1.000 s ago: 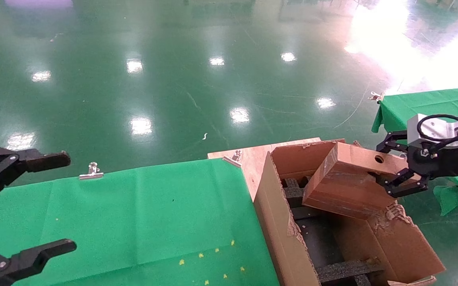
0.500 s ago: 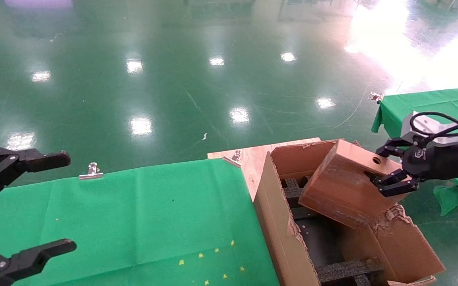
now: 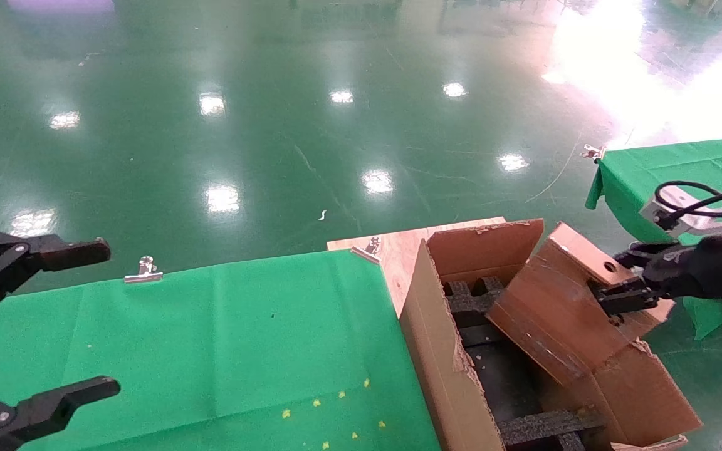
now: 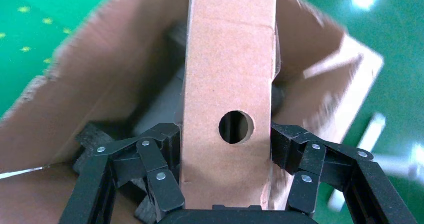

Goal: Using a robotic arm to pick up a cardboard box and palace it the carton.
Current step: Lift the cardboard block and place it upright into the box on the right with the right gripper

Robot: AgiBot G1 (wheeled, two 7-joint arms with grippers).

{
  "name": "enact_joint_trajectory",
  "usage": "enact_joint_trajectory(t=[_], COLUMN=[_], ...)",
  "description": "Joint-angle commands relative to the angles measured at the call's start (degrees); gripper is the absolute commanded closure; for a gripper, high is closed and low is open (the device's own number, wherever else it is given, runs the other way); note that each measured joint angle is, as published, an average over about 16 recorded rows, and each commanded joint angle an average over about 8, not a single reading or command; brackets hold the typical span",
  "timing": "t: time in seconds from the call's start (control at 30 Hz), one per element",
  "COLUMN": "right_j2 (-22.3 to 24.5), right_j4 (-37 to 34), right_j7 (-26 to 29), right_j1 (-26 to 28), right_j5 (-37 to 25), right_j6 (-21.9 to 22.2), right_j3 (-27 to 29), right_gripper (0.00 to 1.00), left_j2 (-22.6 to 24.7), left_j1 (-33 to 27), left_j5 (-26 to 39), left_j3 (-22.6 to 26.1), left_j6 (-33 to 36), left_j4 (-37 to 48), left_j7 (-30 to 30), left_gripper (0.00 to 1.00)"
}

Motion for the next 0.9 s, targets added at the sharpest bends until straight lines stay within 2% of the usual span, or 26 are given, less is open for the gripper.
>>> enact_joint_trajectory(t=[0.03,0.2,0.5,0.6,0.9], right_j2=[1.12,2.8,2.89,2.8,4.58], right_j4=[2.63,7.93,8.19,8.5,15.37], right_j7=[4.65,11.95,12.65,14.62,27.54], right_j1=[-0.33,-0.75,-0.91,-1.36,-2.84], right_j5=[-0.99,-2.04,-2.33,-2.91,-8.67], right_j6=[1.89,3.93,4.85,6.4,12.44], right_j3=[-0.49,-1.12,-1.25,-1.55,-3.63], right_gripper=[1.0,1.0,1.0,1.0,1.0], left_j2=[0.0,0.0,-0.01,-0.01,-0.01], left_j1=[0.0,0.0,0.0,0.0,0.0], left_j5=[0.0,-0.01,-0.01,-0.01,-0.01], left_j3=[0.0,0.0,0.0,0.0,0.01], left_j6=[0.0,-0.01,-0.02,-0.02,-0.02], left_j4=[0.0,0.01,0.01,0.02,0.02], left_j7=[0.0,0.0,0.01,0.01,0.01], left_gripper=[0.0,0.0,0.0,0.0,0.0])
